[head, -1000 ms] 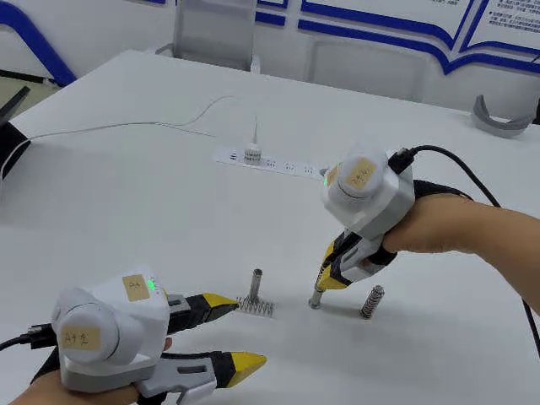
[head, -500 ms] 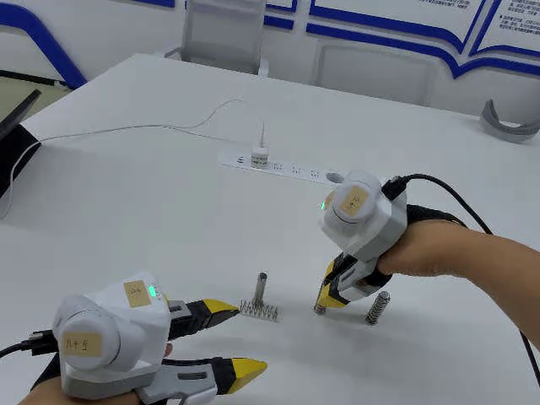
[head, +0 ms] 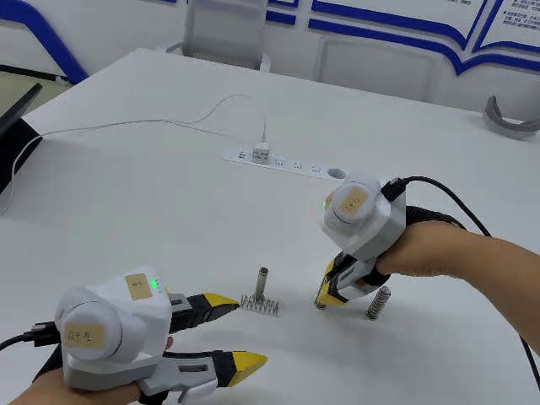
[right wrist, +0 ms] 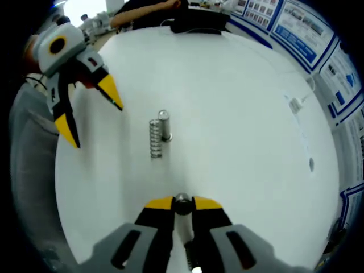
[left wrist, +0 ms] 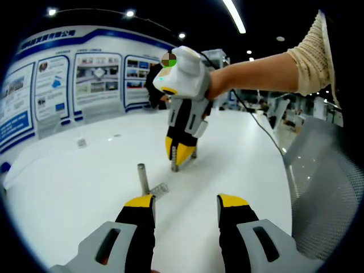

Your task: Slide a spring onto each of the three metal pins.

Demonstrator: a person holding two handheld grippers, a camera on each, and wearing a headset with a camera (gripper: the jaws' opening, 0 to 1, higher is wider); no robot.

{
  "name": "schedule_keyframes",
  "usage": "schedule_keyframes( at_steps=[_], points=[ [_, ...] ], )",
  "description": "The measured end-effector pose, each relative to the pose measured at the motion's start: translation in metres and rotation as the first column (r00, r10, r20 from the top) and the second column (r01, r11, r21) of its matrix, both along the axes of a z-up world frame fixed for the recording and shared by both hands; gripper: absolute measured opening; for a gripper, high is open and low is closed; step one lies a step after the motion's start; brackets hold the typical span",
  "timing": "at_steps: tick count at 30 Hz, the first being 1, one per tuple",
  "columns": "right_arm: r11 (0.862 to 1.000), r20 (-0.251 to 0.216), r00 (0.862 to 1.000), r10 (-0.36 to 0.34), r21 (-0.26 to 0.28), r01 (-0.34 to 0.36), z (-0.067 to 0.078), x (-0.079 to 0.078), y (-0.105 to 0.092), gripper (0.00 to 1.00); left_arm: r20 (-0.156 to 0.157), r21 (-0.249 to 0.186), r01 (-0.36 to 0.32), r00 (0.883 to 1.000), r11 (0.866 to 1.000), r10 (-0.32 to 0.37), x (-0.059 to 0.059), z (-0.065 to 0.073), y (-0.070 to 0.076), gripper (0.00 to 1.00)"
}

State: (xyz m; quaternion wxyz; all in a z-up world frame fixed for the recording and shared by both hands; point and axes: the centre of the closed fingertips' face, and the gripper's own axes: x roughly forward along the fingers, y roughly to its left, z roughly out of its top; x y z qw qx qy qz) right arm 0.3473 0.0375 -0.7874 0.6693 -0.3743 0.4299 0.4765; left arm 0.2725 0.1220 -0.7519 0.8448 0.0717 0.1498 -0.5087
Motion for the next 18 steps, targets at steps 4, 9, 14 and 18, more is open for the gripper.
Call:
schedule_keyframes(
  at_steps=[4, 9, 14, 18],
  points=[
    [1.0, 0.004, 1.0, 0.009, -0.001, -0.009, 0.0, -0.001, 0.001, 0.17, 0.001, 0.001, -0.002, 1.0, 1.0, 0.002, 0.0, 0.0, 0.001, 0.44],
    [1.0, 0.011, 1.0, 0.01, 0.006, -0.01, 0.002, -0.001, 0.001, 0.19, 0.002, 0.001, -0.004, 1.0, 1.0, 0.004, 0.001, 0.0, 0.001, 0.45],
    [1.0, 0.031, 0.999, 0.016, 0.02, -0.016, 0.013, -0.002, 0.004, 0.22, 0.003, 0.003, -0.002, 1.0, 1.0, 0.002, 0.001, 0.001, 0.001, 0.45],
    [0.999, 0.052, 0.998, 0.025, 0.033, -0.027, 0.021, -0.001, 0.01, 0.22, 0.004, 0.004, 0.001, 1.0, 1.0, -0.001, 0.002, 0.001, -0.001, 0.45]
  ],
)
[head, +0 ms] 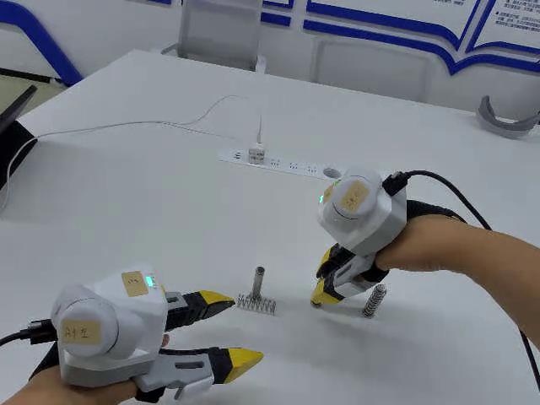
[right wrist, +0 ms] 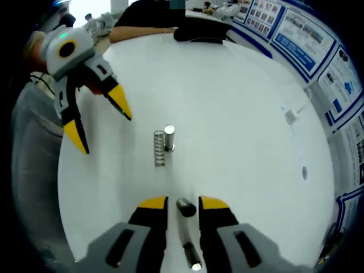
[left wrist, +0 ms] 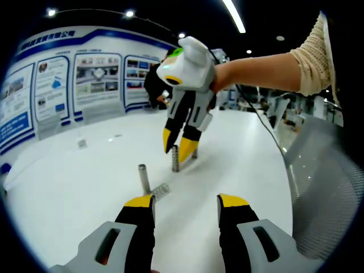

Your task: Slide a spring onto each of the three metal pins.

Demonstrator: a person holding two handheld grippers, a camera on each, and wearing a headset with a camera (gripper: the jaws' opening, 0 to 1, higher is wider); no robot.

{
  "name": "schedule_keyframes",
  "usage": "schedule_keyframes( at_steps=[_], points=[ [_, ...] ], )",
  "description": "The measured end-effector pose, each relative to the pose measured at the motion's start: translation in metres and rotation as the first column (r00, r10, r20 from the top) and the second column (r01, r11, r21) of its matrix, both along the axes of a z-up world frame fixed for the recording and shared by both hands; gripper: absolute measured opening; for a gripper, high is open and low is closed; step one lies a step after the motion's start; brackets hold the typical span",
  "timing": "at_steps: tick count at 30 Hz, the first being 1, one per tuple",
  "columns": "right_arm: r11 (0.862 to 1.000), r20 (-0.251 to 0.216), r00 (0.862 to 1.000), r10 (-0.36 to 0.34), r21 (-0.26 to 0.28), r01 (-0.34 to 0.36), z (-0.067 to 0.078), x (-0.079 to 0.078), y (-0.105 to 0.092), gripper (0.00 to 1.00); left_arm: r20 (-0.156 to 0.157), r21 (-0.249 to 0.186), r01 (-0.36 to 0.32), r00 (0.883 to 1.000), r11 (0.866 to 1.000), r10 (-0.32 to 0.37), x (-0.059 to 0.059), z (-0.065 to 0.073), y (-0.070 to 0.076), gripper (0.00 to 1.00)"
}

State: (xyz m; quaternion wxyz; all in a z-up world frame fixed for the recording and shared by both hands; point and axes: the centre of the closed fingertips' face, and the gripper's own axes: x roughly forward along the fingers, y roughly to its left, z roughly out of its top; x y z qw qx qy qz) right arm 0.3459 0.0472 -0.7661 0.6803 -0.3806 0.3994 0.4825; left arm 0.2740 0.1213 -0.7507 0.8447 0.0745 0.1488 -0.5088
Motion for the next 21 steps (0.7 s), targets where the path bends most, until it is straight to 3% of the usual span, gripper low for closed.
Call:
schedule_keyframes(
  at_steps=[9, 21],
  points=[
    [0.998, -0.003, 1.0, 0.018, 0.057, -0.018, 0.003, -0.006, 0.026, 0.21, 0.0, 0.002, 0.005, 1.0, 1.0, -0.005, 0.0, 0.0, -0.002, 0.45],
    [0.995, -0.029, 0.997, 0.069, 0.07, -0.067, -0.019, -0.016, 0.054, 0.17, -0.005, 0.009, -0.005, 1.0, 1.0, 0.005, 0.0, -0.003, 0.004, 0.44]
  ],
)
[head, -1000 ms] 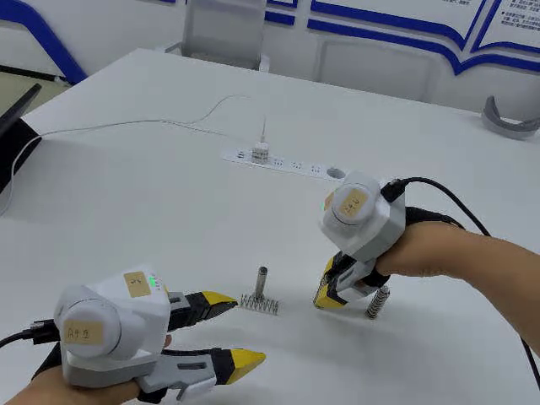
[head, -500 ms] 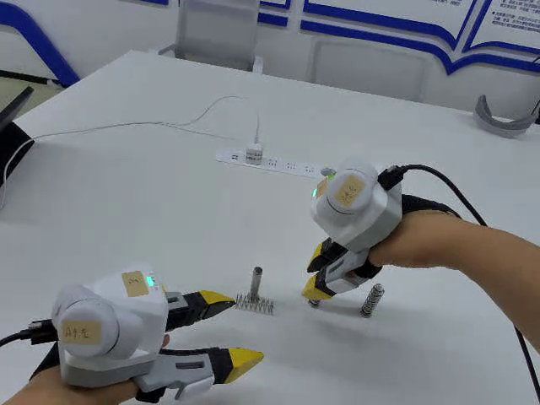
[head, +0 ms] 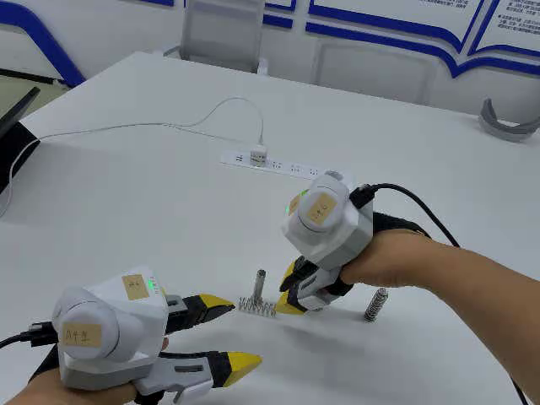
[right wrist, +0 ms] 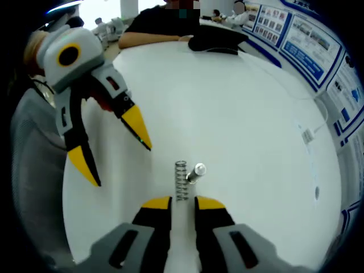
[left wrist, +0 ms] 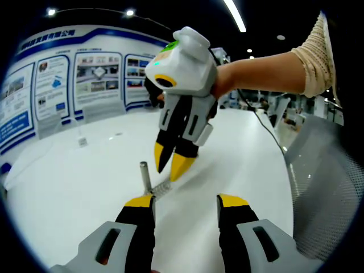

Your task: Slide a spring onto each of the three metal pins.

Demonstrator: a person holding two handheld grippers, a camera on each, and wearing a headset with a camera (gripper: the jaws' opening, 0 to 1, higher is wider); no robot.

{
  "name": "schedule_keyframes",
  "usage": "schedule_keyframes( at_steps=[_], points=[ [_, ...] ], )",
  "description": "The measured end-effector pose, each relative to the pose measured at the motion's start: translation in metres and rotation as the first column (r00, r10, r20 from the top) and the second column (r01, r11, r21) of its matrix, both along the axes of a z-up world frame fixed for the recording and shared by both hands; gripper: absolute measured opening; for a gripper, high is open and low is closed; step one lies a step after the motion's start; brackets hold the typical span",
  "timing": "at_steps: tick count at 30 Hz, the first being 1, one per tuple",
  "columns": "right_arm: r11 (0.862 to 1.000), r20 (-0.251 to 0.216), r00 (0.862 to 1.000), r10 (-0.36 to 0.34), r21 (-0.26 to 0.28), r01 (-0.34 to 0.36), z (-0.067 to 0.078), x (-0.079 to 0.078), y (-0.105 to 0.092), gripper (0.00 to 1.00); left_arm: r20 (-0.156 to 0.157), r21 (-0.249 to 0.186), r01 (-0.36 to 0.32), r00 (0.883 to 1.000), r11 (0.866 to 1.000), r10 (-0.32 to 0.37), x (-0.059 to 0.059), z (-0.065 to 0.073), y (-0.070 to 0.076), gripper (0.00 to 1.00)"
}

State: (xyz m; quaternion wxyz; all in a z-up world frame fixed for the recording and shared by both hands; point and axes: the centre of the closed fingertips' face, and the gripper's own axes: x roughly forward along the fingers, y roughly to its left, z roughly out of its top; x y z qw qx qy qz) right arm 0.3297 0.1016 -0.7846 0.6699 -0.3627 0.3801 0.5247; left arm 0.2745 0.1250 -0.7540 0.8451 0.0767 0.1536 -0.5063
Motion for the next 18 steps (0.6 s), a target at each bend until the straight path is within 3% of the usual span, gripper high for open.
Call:
schedule_keyframes(
  at_steps=[18],
  points=[
    [1.0, -0.029, 0.999, 0.017, -0.022, -0.018, -0.02, -0.001, 0.006, 0.12, -0.005, 0.006, -0.004, 1.0, 1.0, 0.004, 0.0, -0.002, 0.002, 0.44]
  ],
)
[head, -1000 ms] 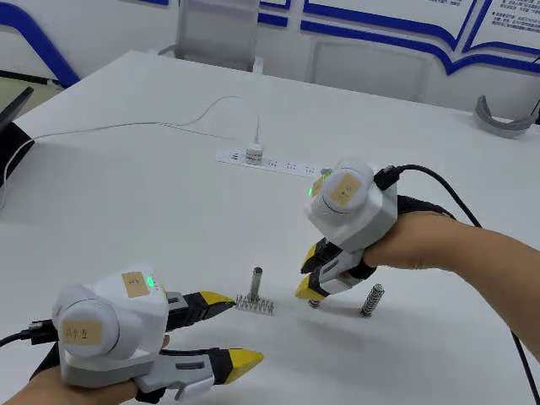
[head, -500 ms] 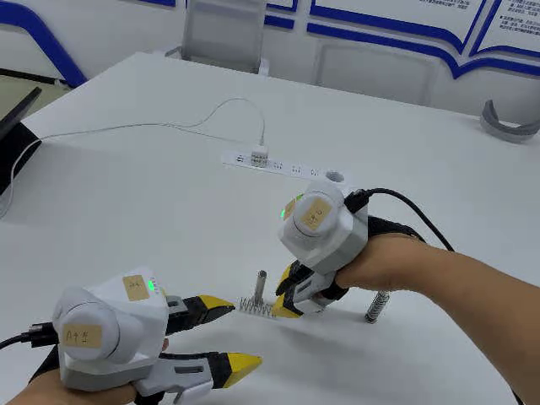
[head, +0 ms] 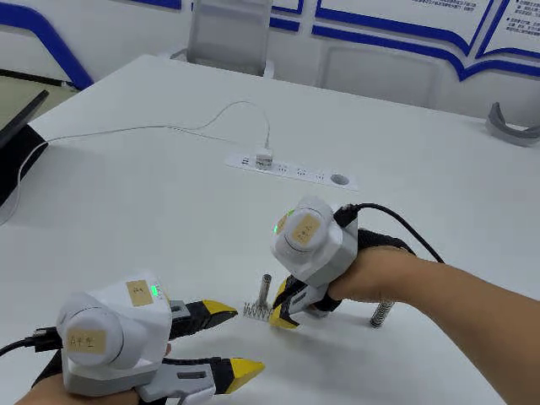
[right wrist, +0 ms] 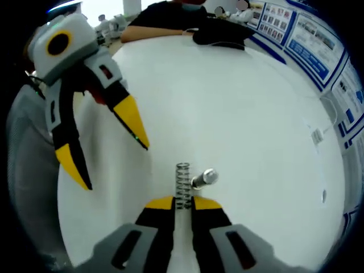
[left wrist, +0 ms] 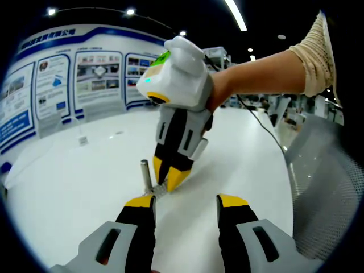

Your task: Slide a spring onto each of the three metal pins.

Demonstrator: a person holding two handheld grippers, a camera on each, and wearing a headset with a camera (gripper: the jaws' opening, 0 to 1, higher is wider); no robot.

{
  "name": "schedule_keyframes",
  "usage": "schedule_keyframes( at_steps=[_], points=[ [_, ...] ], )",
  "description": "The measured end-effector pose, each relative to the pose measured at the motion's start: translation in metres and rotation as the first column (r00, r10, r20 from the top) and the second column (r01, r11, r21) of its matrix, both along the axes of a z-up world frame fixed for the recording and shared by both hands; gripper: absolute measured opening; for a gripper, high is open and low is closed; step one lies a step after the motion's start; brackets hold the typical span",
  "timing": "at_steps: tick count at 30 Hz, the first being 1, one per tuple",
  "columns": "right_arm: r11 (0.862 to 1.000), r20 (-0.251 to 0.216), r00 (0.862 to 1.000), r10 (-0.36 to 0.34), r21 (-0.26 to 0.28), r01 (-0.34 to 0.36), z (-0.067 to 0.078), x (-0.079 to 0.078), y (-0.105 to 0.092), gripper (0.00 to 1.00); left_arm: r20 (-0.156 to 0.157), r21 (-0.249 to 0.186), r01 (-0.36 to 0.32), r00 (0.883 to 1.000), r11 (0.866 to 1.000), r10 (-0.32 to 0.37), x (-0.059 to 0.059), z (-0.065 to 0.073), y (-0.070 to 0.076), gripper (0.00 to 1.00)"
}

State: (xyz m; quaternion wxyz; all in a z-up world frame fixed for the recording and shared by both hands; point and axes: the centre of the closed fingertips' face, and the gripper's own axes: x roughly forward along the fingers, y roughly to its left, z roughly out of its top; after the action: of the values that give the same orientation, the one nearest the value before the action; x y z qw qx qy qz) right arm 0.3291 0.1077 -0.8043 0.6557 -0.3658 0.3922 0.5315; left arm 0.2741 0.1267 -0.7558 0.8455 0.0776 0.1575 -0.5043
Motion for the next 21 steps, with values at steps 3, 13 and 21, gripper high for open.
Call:
schedule_keyframes(
  at_steps=[3, 13, 21],
  points=[
    [1.0, -0.007, 1.0, -0.002, -0.003, 0.002, -0.002, 0.0, 0.001, 0.12, 0.0, 0.0, -0.003, 1.0, 1.0, 0.003, 0.0, 0.0, 0.001, 0.44],
    [1.0, -0.034, 0.999, -0.008, -0.001, 0.008, -0.003, -0.006, 0.0, 0.12, 0.003, 0.005, -0.003, 1.0, 1.0, 0.003, 0.001, 0.0, 0.001, 0.43],
    [0.999, -0.022, 0.999, 0.043, -0.009, -0.044, 0.008, -0.023, -0.003, 0.12, 0.009, 0.018, -0.001, 1.0, 1.0, 0.001, 0.002, -0.002, 0.002, 0.43]
  ],
)
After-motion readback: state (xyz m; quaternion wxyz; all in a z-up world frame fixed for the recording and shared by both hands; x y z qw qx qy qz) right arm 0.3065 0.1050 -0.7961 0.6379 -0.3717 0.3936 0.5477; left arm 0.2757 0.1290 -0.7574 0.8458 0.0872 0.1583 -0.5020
